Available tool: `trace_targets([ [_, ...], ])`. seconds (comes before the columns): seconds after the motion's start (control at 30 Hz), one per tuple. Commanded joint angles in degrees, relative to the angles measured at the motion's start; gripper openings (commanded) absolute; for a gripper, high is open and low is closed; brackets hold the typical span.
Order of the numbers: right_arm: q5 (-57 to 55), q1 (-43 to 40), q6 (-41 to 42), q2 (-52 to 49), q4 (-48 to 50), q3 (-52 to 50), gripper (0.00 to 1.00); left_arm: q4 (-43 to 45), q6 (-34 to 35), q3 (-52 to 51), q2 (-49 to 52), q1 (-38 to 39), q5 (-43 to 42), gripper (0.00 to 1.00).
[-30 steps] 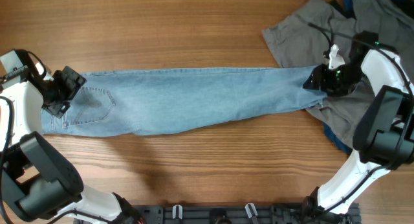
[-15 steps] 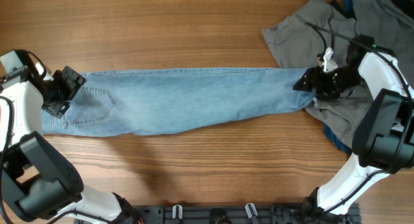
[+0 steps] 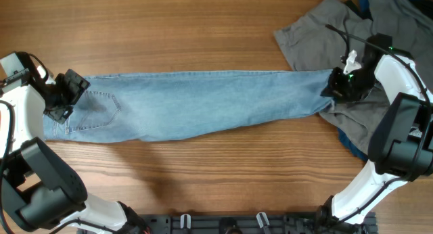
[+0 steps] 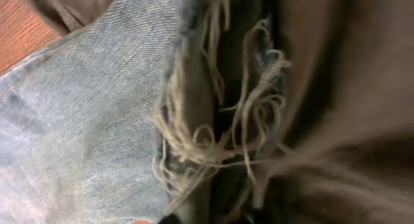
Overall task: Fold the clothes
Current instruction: 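Fold the leg end leftward with the right gripper toward the waist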
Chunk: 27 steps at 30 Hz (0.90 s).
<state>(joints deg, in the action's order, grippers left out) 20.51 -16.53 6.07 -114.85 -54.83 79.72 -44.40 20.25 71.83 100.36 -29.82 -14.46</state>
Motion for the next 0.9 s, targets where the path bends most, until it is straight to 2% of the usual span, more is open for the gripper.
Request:
trace_targets([
  [0.0,1.1,0.3,-1.0,0.7,-1.3,-0.7,0.04,0.0,-0.5,-0.5,0.7,0.2,0.6,0.93],
  [0.1,0.2,-1.2,-2.9,1.8,-4.2,1.9,0.04,-0.1,-0.5,-0.5,0.7,0.2,0.6,0.94],
  [0.2,-4.1,-5.5,-1.2,5.9,-8.1,12.0,0.04,-0.2,-0.5,-0.5,0.7,0.2,0.6,0.94],
  [0.3,-2.5,-2.1,-7.7,9.7,-13.1,15.8,0.04,-0.3,-0.5,-0.5,0.7,0.2,0.6,0.94],
  [0.43,-2.5,10.5,-6.3,9.6,-14.9,15.8,0.04,-0.5,-0.5,-0.5,0.7,0.2,0.6,0.94],
  [0.6,-2.3,29.4,5.7,9.0,-11.4,14.6,0.04,-0.5,-0.5,-0.5,0.7,0.2,0.6,0.94],
  [0.7,7.2,38.8,9.2,8.9,-1.8,14.6,0.04,-0.5,-0.5,-0.5,0.7,0.2,0.6,0.94],
  [0.87,6.8,48.4,13.8,7.2,8.3,14.6,0.04,-0.5,-0.5,-0.5,0.7,0.2,0.6,0.94],
])
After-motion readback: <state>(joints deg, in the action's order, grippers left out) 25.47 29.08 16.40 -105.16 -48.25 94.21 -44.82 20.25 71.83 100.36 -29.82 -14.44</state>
